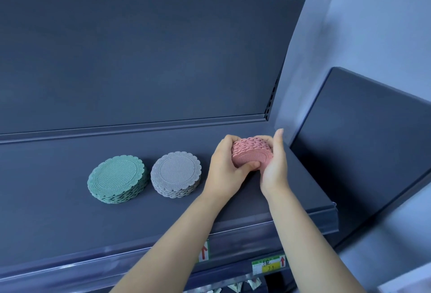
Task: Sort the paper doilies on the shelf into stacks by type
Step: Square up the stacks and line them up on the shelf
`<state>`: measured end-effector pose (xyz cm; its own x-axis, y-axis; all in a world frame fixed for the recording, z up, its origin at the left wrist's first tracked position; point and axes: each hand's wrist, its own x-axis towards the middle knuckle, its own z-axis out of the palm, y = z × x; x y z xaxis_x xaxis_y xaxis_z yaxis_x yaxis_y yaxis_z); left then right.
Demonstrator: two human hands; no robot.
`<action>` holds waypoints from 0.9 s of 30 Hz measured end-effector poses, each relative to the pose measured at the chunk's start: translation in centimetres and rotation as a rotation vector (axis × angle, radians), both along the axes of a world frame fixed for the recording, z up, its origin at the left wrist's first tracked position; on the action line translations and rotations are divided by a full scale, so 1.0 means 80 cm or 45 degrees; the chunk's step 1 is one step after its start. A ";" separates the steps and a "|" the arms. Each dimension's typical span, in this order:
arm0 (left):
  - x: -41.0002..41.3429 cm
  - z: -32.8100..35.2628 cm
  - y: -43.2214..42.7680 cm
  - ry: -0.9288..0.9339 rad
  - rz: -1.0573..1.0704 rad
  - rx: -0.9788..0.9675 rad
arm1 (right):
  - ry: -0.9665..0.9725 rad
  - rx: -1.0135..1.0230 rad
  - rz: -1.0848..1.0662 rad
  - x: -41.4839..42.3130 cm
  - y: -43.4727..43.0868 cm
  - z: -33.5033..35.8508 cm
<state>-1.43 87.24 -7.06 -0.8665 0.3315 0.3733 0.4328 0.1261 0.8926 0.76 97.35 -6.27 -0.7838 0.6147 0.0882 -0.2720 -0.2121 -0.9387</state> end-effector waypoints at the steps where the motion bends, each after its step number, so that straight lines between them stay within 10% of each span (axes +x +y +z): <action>1: 0.000 0.001 0.000 -0.006 0.010 0.007 | 0.024 -0.035 0.025 0.003 0.001 0.003; 7: -0.008 0.035 -0.011 -0.241 -0.017 -0.002 | -0.197 0.101 0.349 0.021 0.019 0.019; 17: -0.008 0.085 -0.024 0.494 -0.266 -1.276 | -0.512 0.106 0.291 0.015 0.009 0.027; 27: -0.028 0.071 -0.006 0.375 -0.267 -1.357 | -0.644 0.645 0.247 0.004 0.022 0.029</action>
<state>-3.64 86.77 -1.38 -0.6813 0.7320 -0.0068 0.7109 0.6638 0.2322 1.08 99.14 -3.99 -0.8943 0.4408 -0.0767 0.2183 0.2802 -0.9348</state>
